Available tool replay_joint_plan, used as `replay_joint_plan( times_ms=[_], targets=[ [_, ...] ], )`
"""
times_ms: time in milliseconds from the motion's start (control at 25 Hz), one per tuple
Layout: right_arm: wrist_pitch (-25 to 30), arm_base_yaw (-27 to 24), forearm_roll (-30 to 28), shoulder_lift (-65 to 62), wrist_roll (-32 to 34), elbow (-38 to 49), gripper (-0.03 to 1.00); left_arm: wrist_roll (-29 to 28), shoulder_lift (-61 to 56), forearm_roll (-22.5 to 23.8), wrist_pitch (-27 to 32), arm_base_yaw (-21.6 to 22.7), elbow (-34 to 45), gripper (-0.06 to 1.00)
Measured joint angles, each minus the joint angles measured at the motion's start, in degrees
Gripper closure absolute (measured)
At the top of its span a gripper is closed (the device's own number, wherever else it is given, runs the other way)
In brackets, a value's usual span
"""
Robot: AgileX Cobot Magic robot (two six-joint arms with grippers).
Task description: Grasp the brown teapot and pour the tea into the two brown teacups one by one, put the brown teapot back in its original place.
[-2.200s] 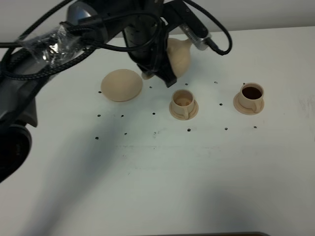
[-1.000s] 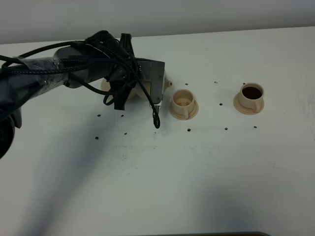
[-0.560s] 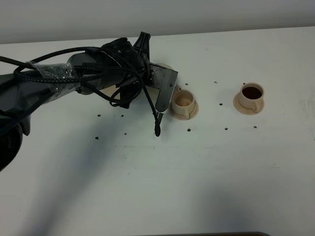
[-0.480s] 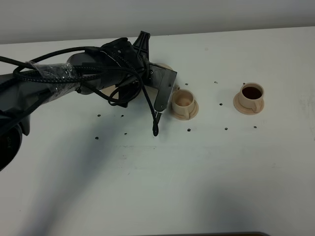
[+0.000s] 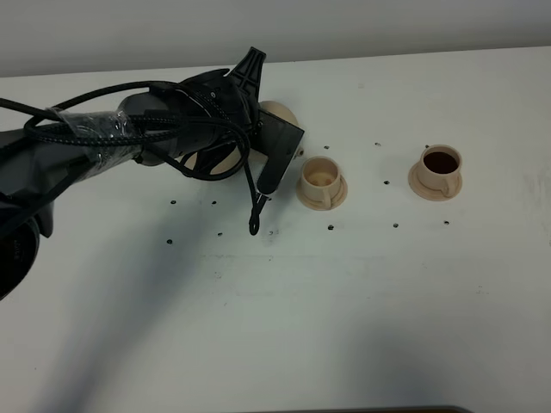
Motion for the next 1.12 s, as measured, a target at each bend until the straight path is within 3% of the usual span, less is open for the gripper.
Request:
replay_joint_plan(
  times_ms=[240, 1120],
  targets=[
    [0.0, 0.0, 0.0, 0.0, 0.0, 0.0, 0.56, 0.0, 0.0, 2.6, -1.1, -1.7, 0.0, 0.83],
    [0.0, 0.0, 0.0, 0.0, -0.1, 0.0, 0.56, 0.0, 0.0, 19.8, -1.2, -5.7, 0.0, 0.83]
  ],
)
